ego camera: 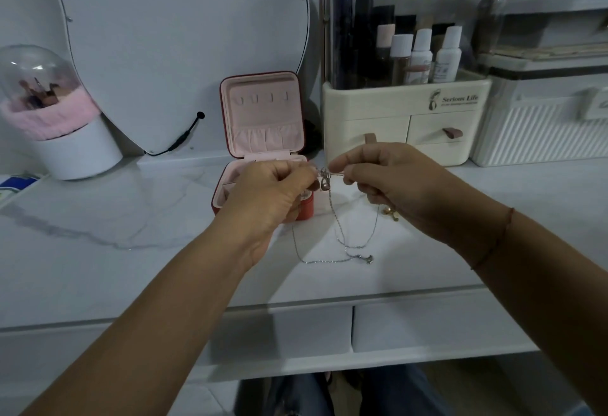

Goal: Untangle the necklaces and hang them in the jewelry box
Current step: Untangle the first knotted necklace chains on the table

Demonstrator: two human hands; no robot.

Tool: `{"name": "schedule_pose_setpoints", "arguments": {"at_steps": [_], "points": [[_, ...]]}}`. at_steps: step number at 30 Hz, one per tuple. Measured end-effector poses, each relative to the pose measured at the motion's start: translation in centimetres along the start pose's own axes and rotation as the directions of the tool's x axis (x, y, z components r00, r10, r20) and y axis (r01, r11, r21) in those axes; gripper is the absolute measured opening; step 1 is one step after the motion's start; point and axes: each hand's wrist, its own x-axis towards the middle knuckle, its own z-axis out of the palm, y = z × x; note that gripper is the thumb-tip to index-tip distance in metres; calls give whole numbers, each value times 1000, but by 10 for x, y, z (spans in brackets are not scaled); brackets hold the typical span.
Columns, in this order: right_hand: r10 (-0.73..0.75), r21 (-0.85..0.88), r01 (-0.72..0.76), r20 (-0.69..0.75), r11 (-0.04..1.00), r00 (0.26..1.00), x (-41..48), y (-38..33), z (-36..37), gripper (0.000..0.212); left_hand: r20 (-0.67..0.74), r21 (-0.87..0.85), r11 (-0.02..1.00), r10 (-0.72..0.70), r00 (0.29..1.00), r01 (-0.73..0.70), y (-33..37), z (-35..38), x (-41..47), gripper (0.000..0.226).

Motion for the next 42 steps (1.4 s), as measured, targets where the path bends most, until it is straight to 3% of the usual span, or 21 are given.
{"name": "schedule_pose_setpoints", "arguments": {"at_steps": [13, 19, 23, 26, 29, 31, 34, 38, 40, 42], "points": [[-24, 139, 18, 38, 990, 999, 1, 9, 11, 6, 18, 327, 924, 201, 979, -196, 1, -1, 0, 12], [5, 174, -7, 14, 985, 1000, 4, 10, 17, 6, 47, 402, 895, 188, 981, -191, 2, 0, 1, 12], [82, 371, -97, 58, 923, 995, 8, 12, 13, 13, 110, 428, 887, 137, 984, -172, -1, -2, 1, 8], [99, 567, -154, 126, 809, 987, 7, 15, 15, 17, 116, 440, 883, 125, 985, -163, -1, 1, 1, 10], [97, 727, -222, 211, 650, 973, 3, 16, 15, 21, 49, 283, 957, 58, 997, -69, -2, 1, 3, 17], [92, 743, -244, 239, 623, 967, 1, 17, 15, 30, 34, 87, 996, -24, 999, 21, -1, 0, 6, 17], [87, 682, -251, 266, 687, 960, -1, 20, 17, 44, 103, -227, 963, -127, 987, 148, 0, 0, 8, 12], [121, 539, -260, 280, 801, 952, -1, 25, 18, 33, 216, -478, 847, -144, 966, 233, 2, -1, 7, 12], [166, 411, -252, 233, 876, 958, 1, 30, 19, 34, 212, -485, 844, -139, 967, 228, 3, -4, 8, 14], [191, 371, -247, 182, 895, 965, 2, 32, 18, 28, 173, -368, 908, -142, 975, 198, 2, -7, 8, 17]]}}
